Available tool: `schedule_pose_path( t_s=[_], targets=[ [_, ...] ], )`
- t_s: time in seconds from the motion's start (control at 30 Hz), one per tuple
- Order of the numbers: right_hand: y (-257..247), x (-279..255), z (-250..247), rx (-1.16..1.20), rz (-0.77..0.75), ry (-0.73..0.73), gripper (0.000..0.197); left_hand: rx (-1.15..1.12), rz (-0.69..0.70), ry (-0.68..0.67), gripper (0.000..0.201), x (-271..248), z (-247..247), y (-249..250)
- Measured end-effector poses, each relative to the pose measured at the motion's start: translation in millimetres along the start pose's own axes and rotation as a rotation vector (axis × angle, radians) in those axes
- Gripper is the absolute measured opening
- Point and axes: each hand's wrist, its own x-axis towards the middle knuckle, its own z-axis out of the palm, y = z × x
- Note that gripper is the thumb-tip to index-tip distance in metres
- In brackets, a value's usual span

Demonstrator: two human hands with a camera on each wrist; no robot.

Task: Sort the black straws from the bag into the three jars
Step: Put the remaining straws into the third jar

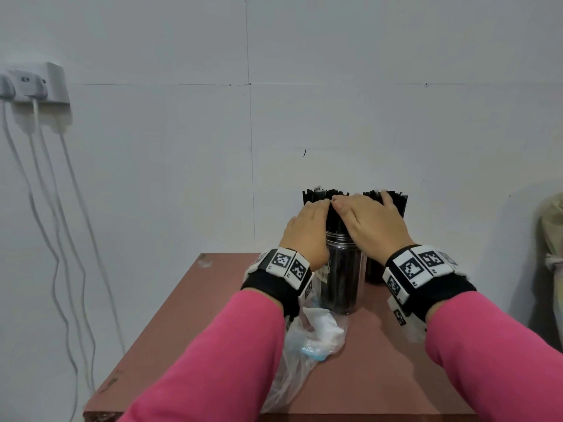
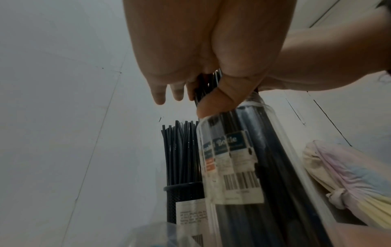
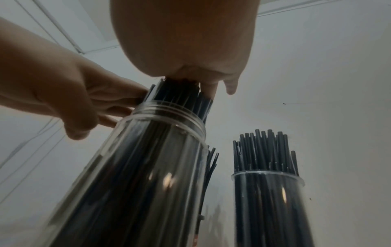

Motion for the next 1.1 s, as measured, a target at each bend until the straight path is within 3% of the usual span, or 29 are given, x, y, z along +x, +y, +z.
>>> schedule_pose_path(
  t_s=[0.1,0.27,0.33,0.4,0.47,0.53,0.63,0.83,1.0,1.1],
  targets=[
    [0,-1,0,-0.041,0.063,-0.048,0.050,0.050,0.005,-0.005,0.087,-4,-3,0],
    [-4,5,-16,0.160,0.237,-0.167,0.052,-0.116,-0.061,-0.179,0.105,-4,-36,8],
    [-1,2,-19,0.313,0.307,-0.220,0.071,-0.053,-0.148,-0.293,0.100,-18,-55,9],
    [-1,-5,-19,0.355,0.346,-0.246,0.094,0.132,-0.189,-0.422,0.075,-38,-69,9],
    [-2,-13,-18,0.354,0.362,-0.225,0.098,0.334,-0.176,-0.617,0.060,-61,-73,10],
    [-6,-16,-17,0.363,0.362,-0.185,0.096,0.406,-0.202,-0.799,0.067,-80,-63,4],
    [-10,-18,-13,0.391,0.369,-0.112,0.091,0.292,-0.216,-0.926,0.078,-103,-49,-7],
    [-14,-22,-6,0.454,0.337,-0.039,0.086,0.231,-0.227,-0.951,0.087,-117,-35,-42],
    [-14,-7,-25,0.467,0.268,0.105,0.083,0.218,-0.251,-0.836,0.113,-118,-43,-72],
    [-25,17,-47,0.514,0.217,0.194,0.079,0.229,-0.230,-0.866,0.110,-116,-42,-83]
  ],
)
